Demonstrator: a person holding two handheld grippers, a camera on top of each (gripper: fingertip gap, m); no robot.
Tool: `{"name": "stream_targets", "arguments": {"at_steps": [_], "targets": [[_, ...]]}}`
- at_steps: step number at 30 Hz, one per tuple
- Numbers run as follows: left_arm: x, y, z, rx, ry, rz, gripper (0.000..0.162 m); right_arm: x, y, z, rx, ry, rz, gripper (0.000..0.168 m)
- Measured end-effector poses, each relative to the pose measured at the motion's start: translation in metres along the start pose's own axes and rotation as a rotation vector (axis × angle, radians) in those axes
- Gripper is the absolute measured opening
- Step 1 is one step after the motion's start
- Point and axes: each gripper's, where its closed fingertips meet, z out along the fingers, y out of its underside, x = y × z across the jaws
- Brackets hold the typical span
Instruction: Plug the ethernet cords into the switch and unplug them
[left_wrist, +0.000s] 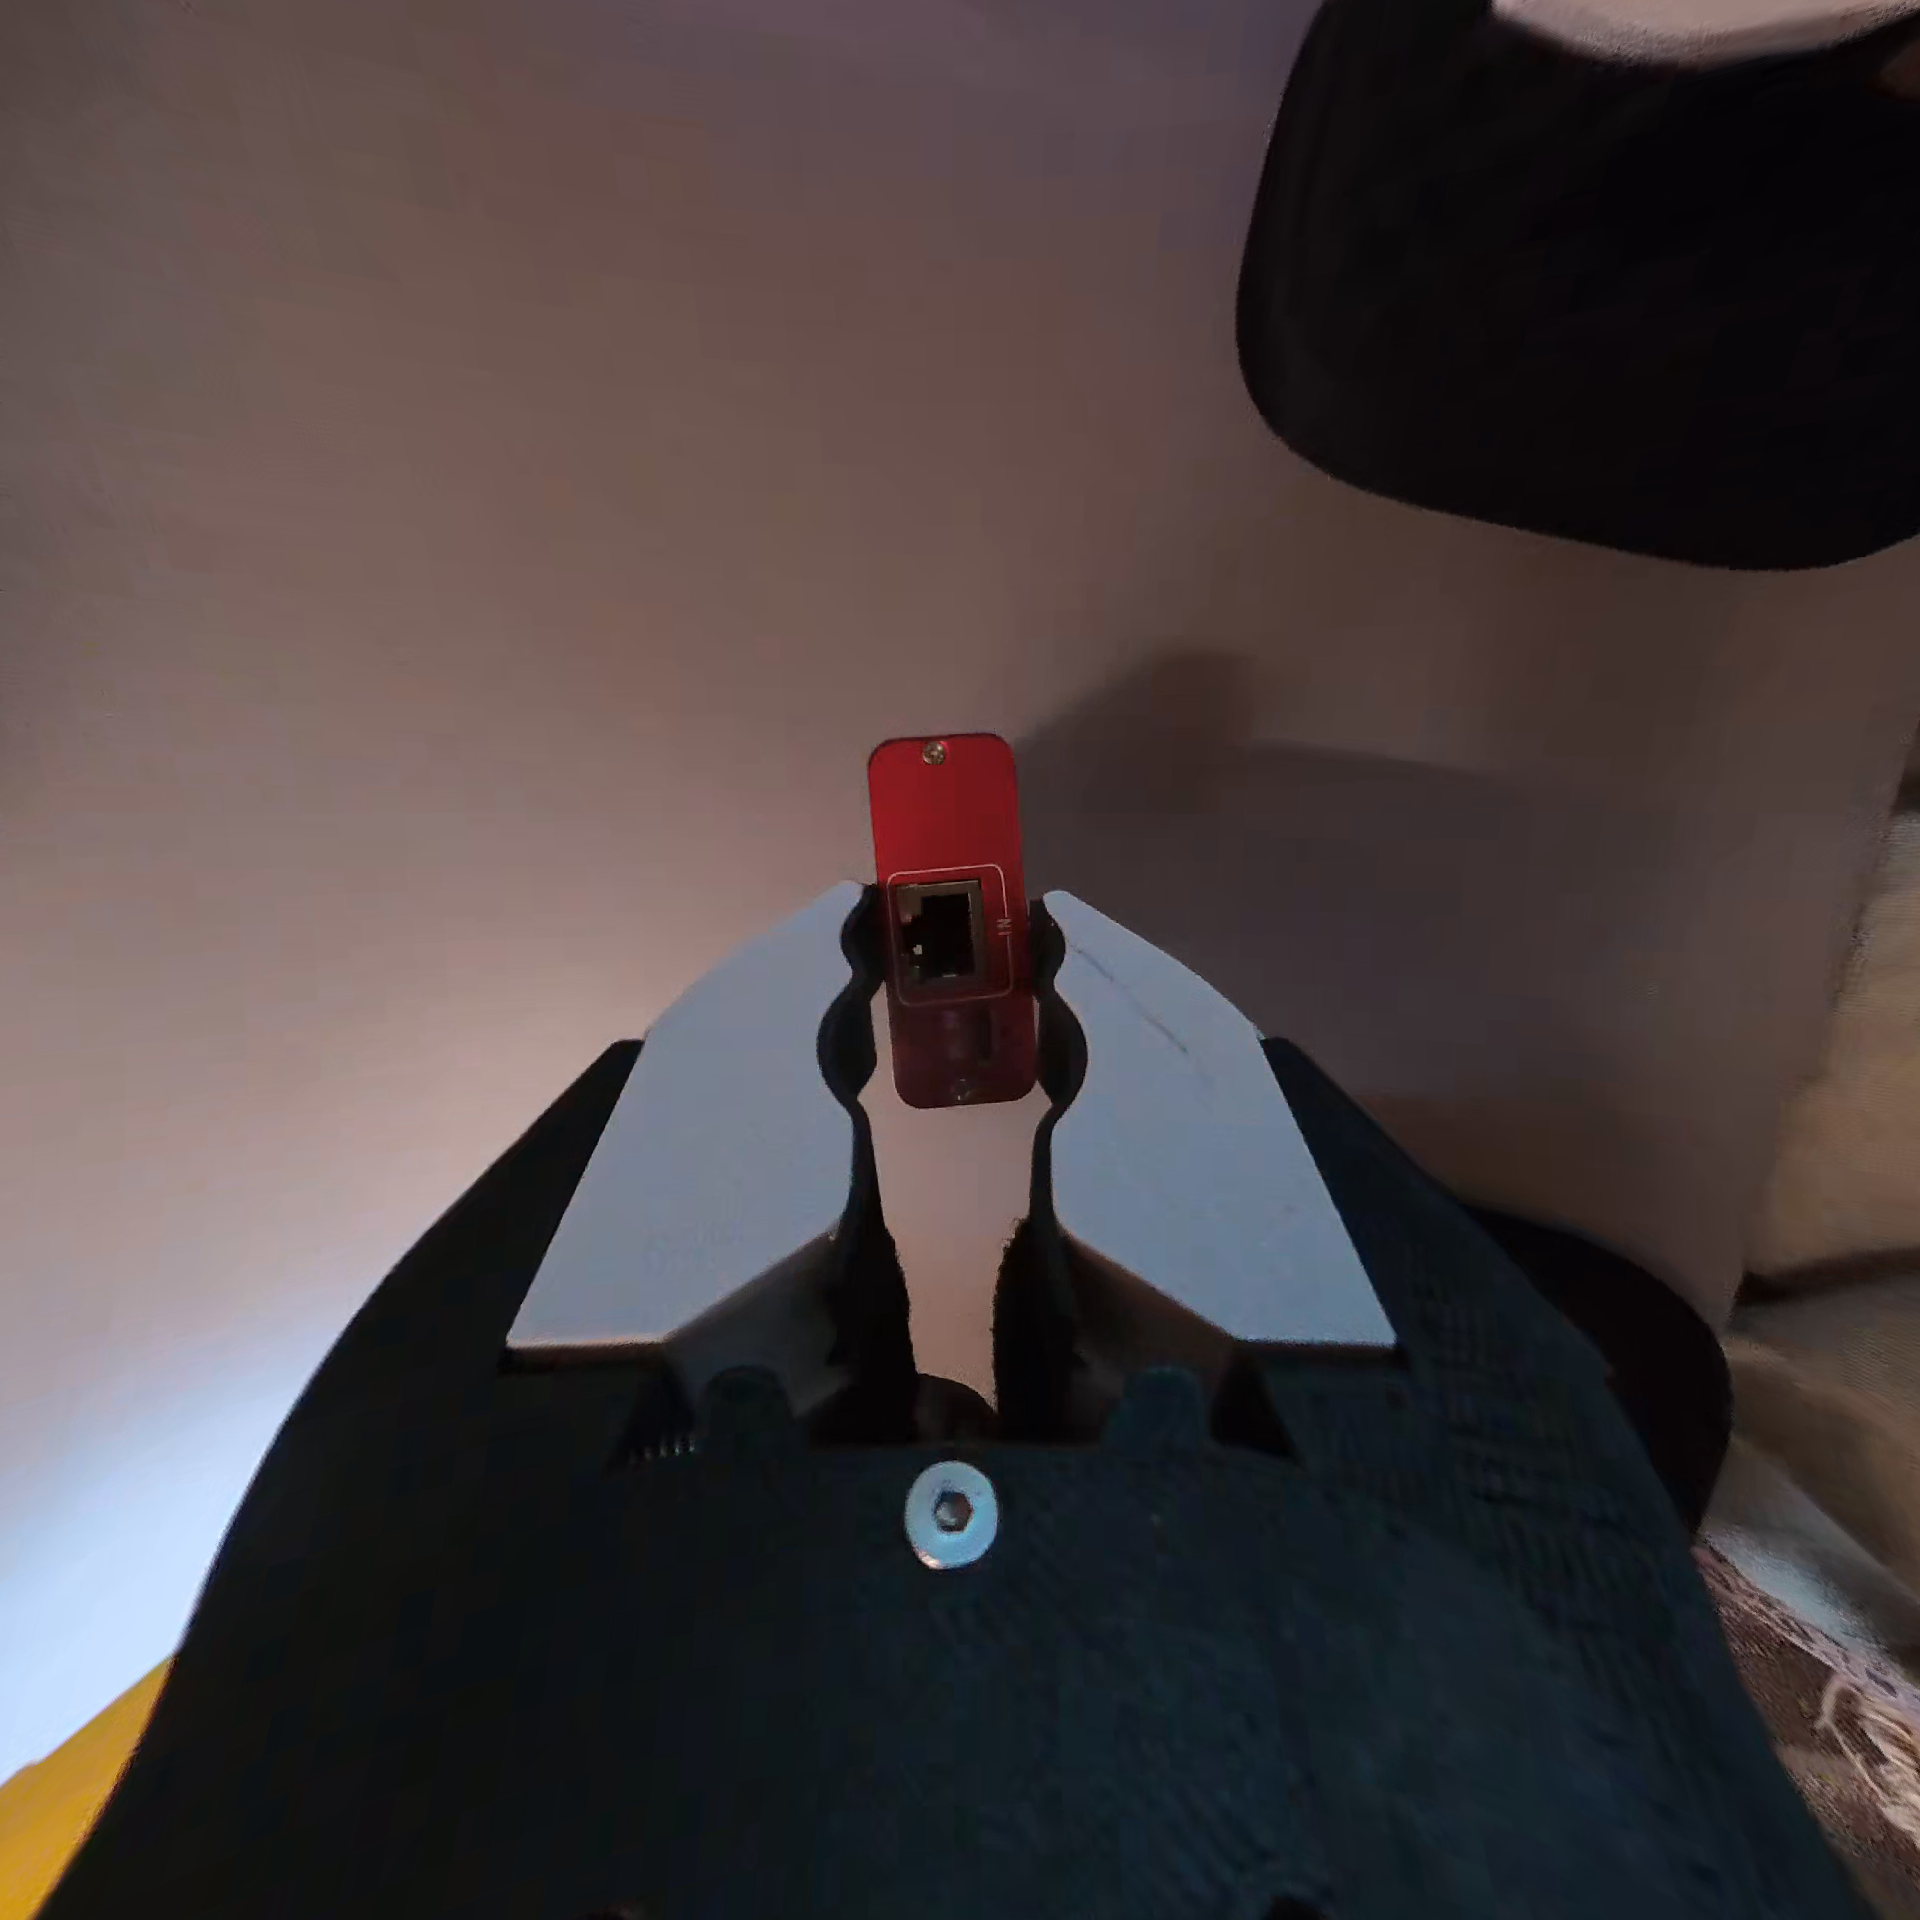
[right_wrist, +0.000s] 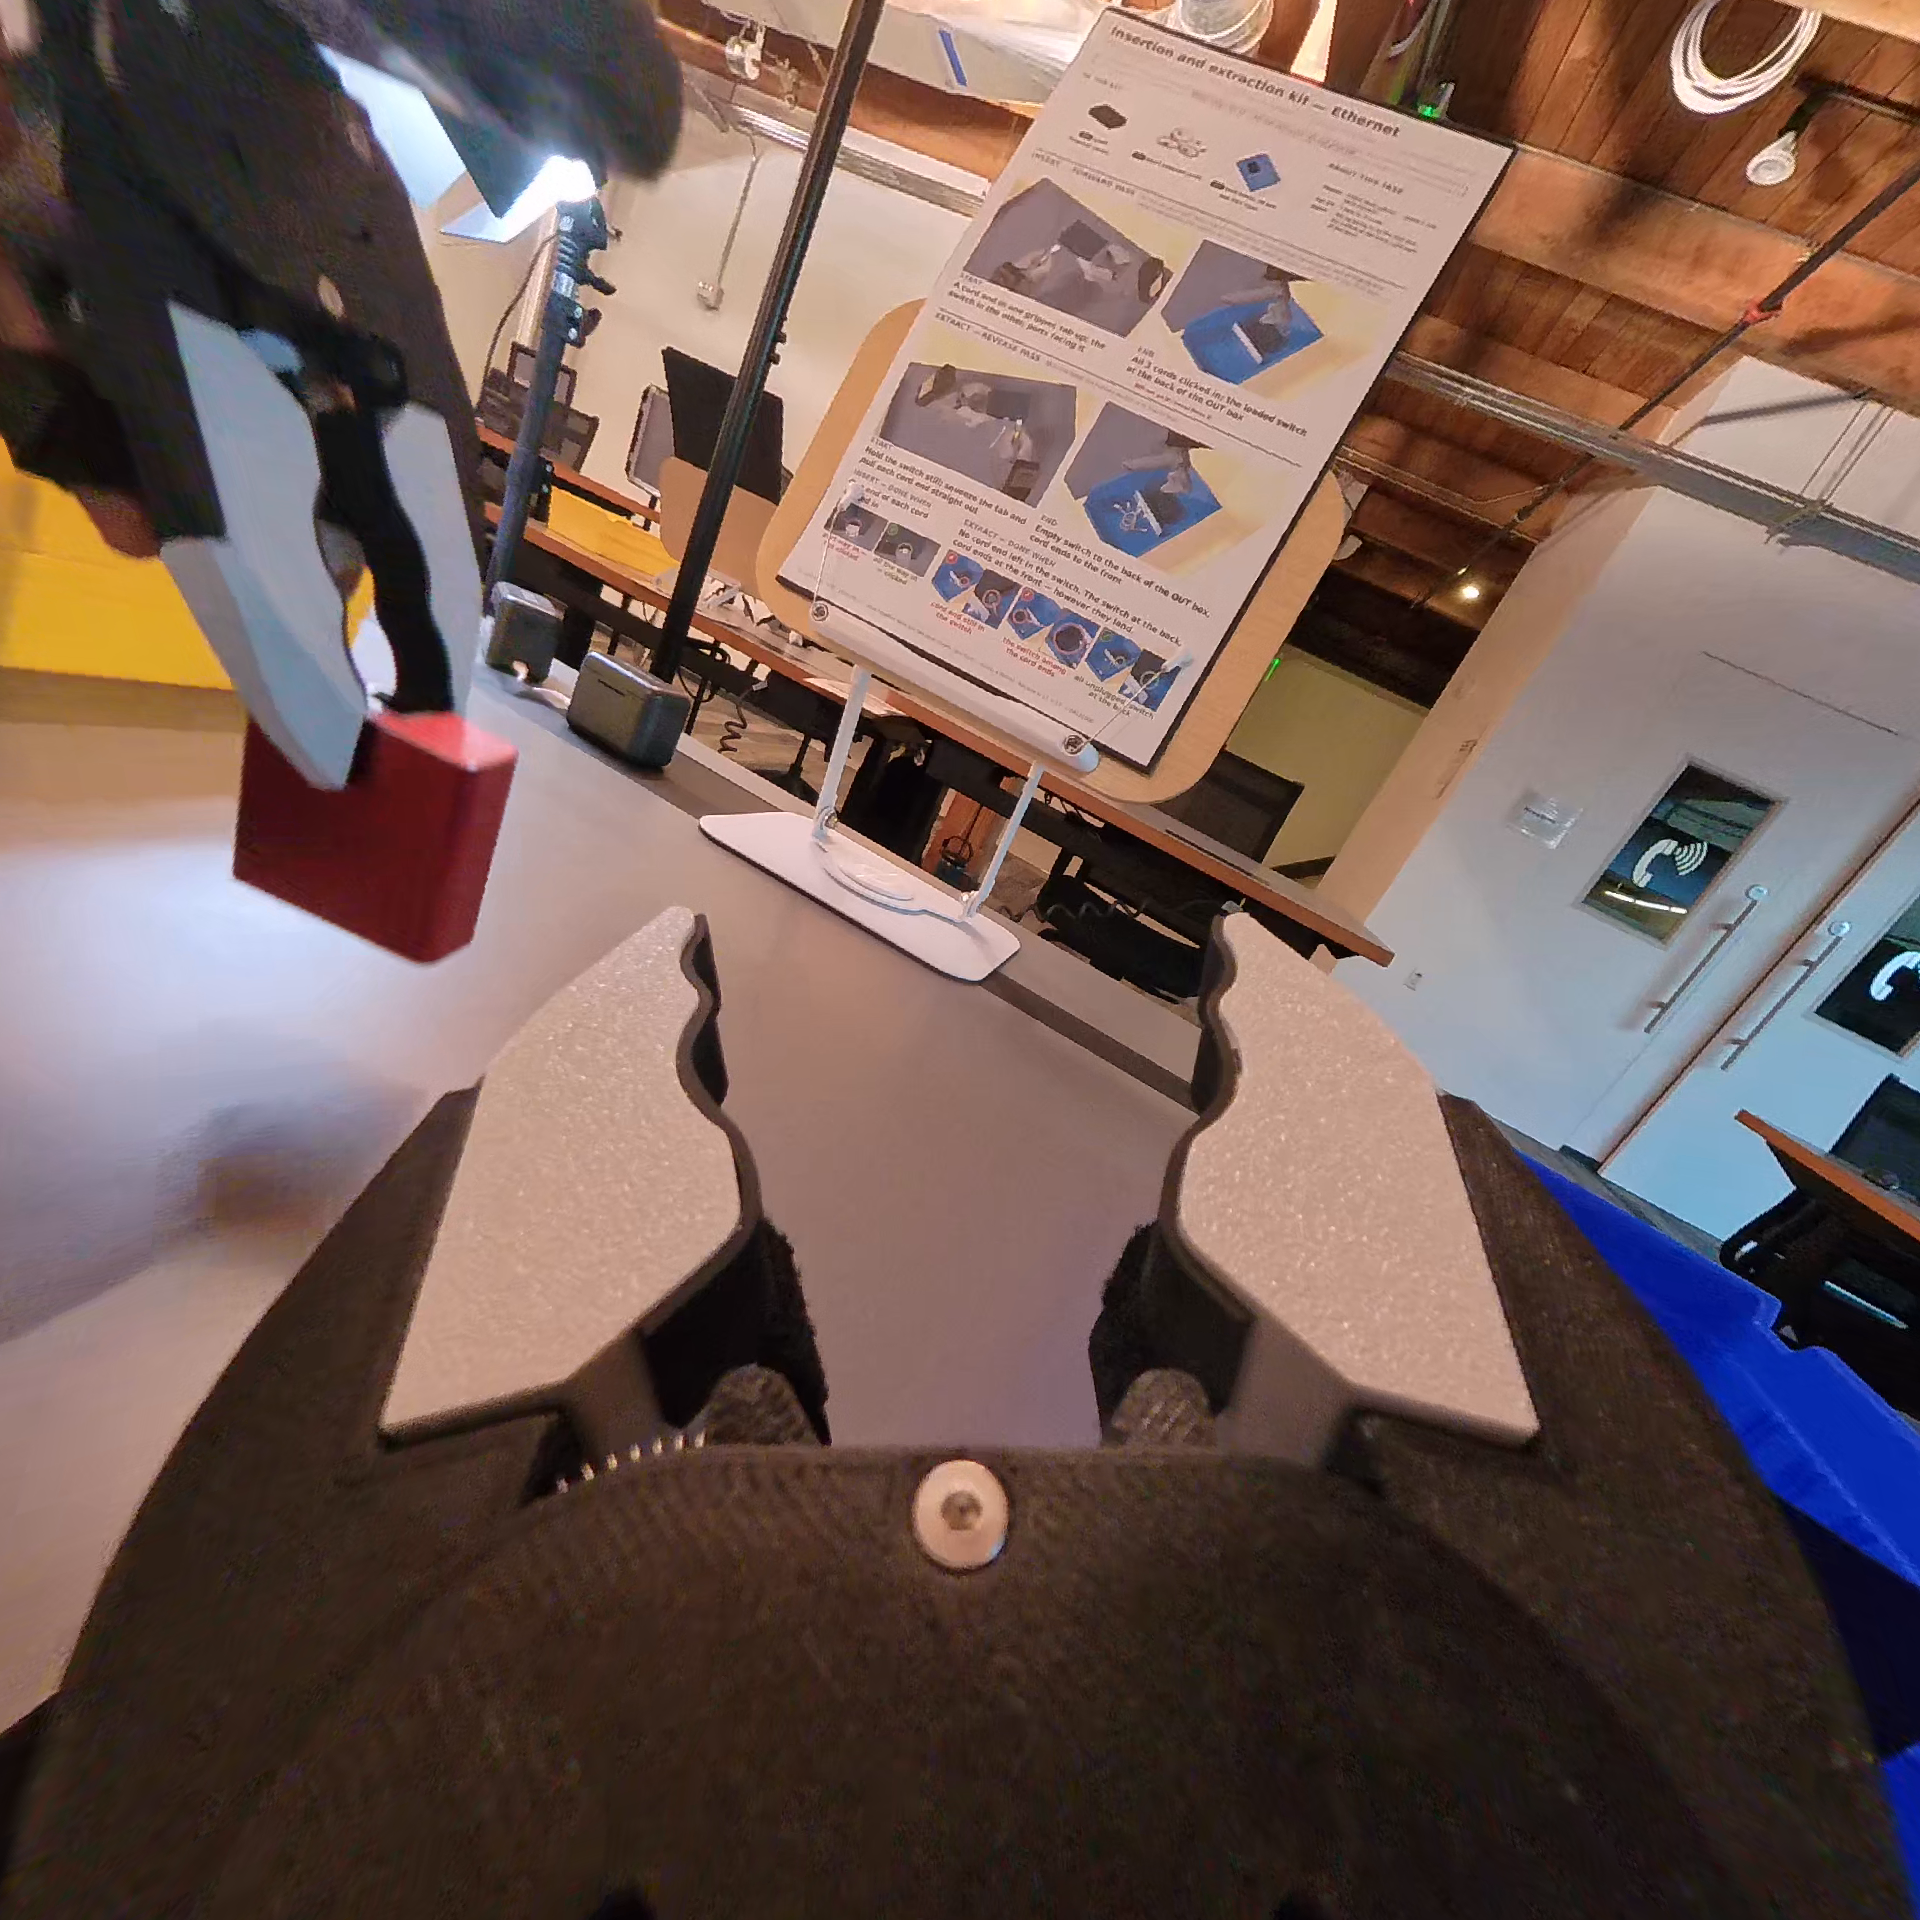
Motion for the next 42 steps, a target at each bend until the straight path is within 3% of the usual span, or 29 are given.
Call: {"name": "stream_targets", "arguments": {"at_steps": [6,14,16,20,23,26,29,32,36,42], "targets": [[0.008,0.007,0.028,-0.006,0.080,-0.006,0.026,0.000,0.000,0.000,0.001,-0.001,-0.001,0.088],[0.010,0.006,0.033,0.064,0.126,-0.058,0.027,-0.001,0.001,0.001,-0.008,-0.001,-0.017,0.087],[0.006,0.004,0.026,0.102,0.106,-0.069,0.043,-0.001,0.002,0.001,-0.010,-0.001,-0.021,0.088],[0.006,-0.005,-0.011,0.264,0.032,-0.102,0.060,-0.001,0.002,0.001,-0.011,-0.002,-0.026,0.088],[0.001,0.009,-0.052,0.363,-0.122,-0.149,0.064,-0.002,0.002,0.001,-0.015,-0.001,-0.031,0.088],[-0.010,0.048,-0.099,0.417,-0.297,-0.258,0.064,-0.002,0.003,0.001,-0.018,0.000,-0.036,0.088],[-0.028,0.116,-0.145,0.401,-0.489,-0.437,0.062,-0.003,0.003,0.001,-0.022,0.000,-0.042,0.088],[-0.038,0.185,-0.170,0.397,-0.556,-0.636,0.057,-0.003,0.003,0.001,-0.027,0.001,-0.049,0.088],[-0.042,0.259,-0.155,0.261,-0.571,-0.790,0.050,-0.005,0.004,0.002,-0.030,-0.002,-0.055,0.088],[-0.045,0.281,-0.121,0.206,-0.484,-0.847,0.045,-0.007,0.005,0.003,-0.042,-0.005,-0.073,0.088]]}}
